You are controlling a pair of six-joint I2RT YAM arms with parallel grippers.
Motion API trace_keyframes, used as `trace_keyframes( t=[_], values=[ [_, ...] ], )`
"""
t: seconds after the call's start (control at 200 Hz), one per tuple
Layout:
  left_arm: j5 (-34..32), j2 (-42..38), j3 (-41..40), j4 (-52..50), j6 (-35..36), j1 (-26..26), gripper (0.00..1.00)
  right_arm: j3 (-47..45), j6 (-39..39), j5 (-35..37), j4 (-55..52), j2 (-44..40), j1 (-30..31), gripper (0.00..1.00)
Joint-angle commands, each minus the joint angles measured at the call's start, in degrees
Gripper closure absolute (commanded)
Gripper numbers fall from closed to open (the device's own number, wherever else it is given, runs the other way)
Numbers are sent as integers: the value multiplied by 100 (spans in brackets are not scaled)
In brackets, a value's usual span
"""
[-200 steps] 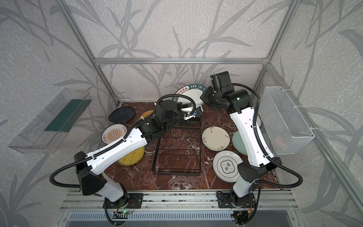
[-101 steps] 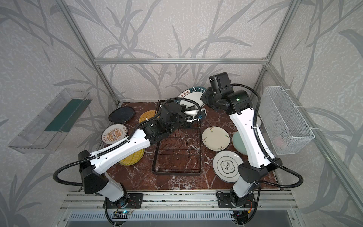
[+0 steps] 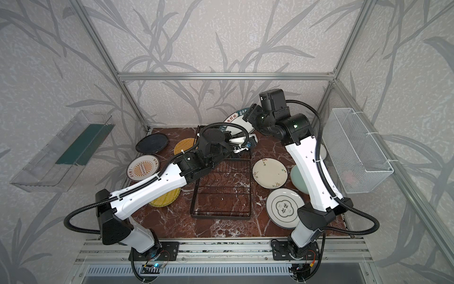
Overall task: Load plates into a dish rack
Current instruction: Place the plate on the dish rack.
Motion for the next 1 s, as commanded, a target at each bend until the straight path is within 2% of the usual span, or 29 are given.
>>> trace_keyframes(
  t=[0.0,0.04,0.25,0.27,0.375,0.475,0.615,0.79,0.905,0.995],
  values=[
    [-17,-585,102,81,-412,-71,100,498,-713,509,267,-35,-73,5],
    [-52,-701,112,-78,-672,-94,100,618,-937,568,316,-13,-108,0],
    [-175,-1325,446,-1206,-2696,-126,100,407,-1689,615,874,-318,-448,1],
    [-207,-1381,473,-1300,-2922,-126,100,289,-1939,650,964,-402,-462,1],
    [-315,-1556,743,-1744,-4204,-109,100,-937,-2775,476,1982,-1149,-483,1],
    [-186,-1499,1154,-2061,-5402,-100,100,-3099,-3224,189,3687,-2326,-483,1],
    [138,-1188,1767,-2217,-6618,-91,100,-4710,-3526,-29,4280,-3258,-492,1],
    [202,-499,2338,-2025,-7530,-91,100,-5869,-3678,150,4285,-3977,-492,1],
    [-188,-25,2642,-2075,-7762,-91,100,-6243,-3695,391,4023,-4231,-530,1],
    [-343,312,2809,-2035,-7802,-91,100,-6472,-3574,210,3816,-4282,-647,1]
  ],
)
